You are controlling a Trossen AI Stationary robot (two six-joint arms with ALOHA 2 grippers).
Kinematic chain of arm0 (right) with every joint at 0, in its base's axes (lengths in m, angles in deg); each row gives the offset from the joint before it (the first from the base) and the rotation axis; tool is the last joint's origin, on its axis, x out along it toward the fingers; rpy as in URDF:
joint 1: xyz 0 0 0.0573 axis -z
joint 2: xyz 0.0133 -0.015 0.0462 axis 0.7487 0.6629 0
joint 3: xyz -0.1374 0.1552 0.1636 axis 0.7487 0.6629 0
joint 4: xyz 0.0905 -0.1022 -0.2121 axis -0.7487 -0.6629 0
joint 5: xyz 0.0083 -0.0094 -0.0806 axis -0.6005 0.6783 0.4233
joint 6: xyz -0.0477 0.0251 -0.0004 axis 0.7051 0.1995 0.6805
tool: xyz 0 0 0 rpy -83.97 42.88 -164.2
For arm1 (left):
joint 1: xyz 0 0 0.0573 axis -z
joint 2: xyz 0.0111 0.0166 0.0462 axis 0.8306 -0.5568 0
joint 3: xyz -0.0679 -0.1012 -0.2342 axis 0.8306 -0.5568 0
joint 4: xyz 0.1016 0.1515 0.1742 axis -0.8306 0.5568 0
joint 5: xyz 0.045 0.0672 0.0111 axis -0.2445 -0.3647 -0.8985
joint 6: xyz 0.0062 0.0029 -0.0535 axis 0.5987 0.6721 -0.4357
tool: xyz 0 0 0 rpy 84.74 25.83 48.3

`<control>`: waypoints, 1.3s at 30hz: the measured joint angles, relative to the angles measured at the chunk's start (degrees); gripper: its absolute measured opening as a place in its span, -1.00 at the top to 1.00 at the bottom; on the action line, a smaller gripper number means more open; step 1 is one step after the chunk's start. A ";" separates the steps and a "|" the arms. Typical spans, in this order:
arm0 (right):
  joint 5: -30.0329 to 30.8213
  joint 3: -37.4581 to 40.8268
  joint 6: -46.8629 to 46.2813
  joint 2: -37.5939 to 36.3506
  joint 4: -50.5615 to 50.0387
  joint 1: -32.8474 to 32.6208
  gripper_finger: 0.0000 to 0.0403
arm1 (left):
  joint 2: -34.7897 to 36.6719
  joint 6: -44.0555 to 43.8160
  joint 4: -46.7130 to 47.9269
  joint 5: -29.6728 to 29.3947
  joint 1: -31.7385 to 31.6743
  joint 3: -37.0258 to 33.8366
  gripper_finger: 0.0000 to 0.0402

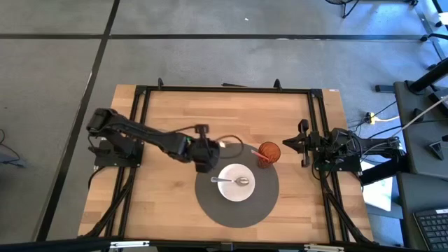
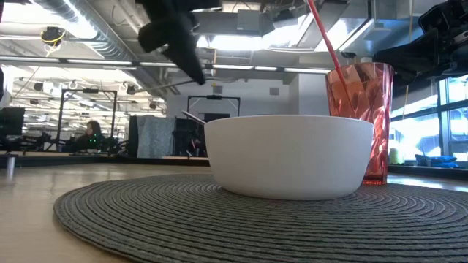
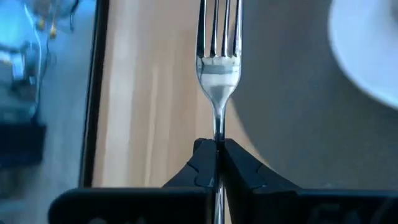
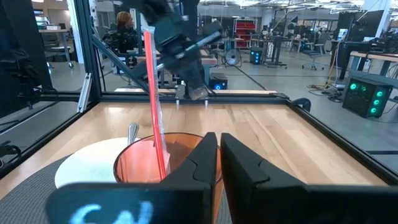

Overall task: Pick & Place Utensil
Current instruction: Put the silver fork into the white bowl on the gray placemat

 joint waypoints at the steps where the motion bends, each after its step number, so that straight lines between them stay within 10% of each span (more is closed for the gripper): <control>1: 0.02 0.00 -0.01 0.01 0.01 0.00 0.88 | -1.38 1.76 0.03 0.10 0.37 1.60 0.97; 19: 0.00 0.00 0.00 0.00 0.01 0.00 0.88 | -33.74 9.40 25.89 10.07 3.44 41.27 0.98; 39: -0.02 0.00 0.05 0.00 0.01 0.00 0.88 | -40.33 12.61 28.92 13.01 4.52 47.27 0.83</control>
